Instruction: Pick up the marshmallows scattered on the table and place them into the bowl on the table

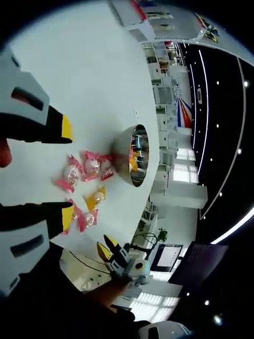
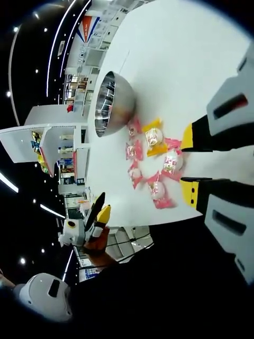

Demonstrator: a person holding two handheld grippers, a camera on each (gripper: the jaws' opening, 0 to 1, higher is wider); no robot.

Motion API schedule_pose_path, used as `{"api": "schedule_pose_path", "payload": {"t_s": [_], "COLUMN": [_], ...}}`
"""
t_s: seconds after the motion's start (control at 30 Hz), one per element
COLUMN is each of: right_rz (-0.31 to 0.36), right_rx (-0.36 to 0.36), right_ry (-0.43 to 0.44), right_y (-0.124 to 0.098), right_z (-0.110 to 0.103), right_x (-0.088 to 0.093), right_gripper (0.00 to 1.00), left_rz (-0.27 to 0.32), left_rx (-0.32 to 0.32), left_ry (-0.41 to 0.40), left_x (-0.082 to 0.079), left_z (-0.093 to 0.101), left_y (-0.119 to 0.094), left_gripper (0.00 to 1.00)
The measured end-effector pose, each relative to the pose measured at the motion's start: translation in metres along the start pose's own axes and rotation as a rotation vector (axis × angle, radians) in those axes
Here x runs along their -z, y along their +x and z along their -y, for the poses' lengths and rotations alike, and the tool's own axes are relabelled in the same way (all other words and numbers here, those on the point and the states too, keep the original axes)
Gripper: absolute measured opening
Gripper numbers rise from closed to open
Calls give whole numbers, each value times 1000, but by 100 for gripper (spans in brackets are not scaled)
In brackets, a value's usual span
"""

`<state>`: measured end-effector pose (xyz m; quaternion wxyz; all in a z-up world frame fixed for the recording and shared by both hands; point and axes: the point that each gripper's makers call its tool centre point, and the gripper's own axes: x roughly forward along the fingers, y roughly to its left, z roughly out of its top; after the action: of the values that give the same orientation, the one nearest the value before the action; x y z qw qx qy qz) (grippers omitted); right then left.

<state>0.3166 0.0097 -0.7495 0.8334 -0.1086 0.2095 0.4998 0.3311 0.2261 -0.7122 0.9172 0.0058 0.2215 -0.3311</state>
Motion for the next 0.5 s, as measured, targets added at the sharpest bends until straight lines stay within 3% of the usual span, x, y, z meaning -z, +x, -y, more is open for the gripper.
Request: {"api": "schedule_pose_path", "payload": {"t_s": [0.5], "right_rz": [9], "right_rx": [12], "right_ry": [14], "right_y": [-5], "right_z": [2], "right_x": [7], "right_gripper": [19], "left_rz": [-77], "left_rx": [39], "left_ry": [-90], "left_x": [23], "left_z": [13], "left_y": [42], "left_gripper": [43]}}
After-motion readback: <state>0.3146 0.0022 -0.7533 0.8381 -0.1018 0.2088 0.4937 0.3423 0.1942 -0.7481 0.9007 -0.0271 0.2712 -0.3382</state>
